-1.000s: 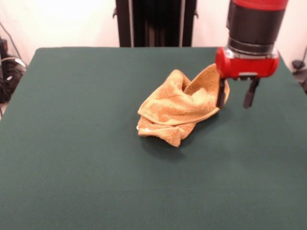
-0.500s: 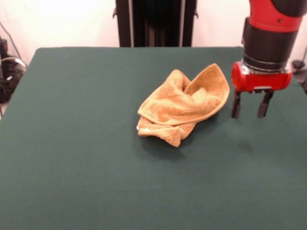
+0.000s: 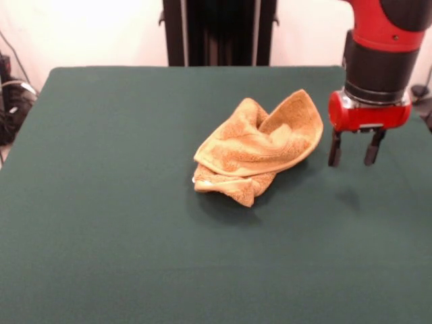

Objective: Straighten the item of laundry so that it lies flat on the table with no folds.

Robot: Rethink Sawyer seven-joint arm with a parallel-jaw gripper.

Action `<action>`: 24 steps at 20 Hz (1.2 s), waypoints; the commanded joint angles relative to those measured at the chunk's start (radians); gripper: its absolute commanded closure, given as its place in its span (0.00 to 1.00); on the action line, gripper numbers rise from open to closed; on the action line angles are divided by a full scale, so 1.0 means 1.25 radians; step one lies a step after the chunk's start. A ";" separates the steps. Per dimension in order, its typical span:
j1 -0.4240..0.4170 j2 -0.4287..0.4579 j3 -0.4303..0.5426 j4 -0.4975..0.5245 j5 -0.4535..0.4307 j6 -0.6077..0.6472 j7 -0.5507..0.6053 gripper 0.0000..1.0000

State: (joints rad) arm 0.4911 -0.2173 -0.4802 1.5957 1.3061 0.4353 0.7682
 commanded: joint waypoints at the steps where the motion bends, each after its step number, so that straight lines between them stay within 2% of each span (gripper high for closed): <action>1: -0.047 -0.008 0.143 0.055 -0.064 0.003 0.149 0.00; 5: -0.035 -0.036 0.125 0.070 -0.104 -0.004 0.190 0.00; 8: -0.006 -0.047 0.061 0.051 -0.171 0.046 0.276 0.00; 11: 0.003 -0.053 0.040 0.038 -0.206 0.064 0.319 0.00; 15: -0.019 -0.052 0.070 0.024 -0.229 0.052 0.315 0.00; 17: -0.026 -0.062 0.095 0.043 -0.227 0.026 0.308 0.00; 24: -0.028 -0.080 0.104 0.073 -0.245 -0.005 0.340 0.00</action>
State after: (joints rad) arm 0.4601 -0.3362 -0.4870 1.6229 1.0430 0.4353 0.8791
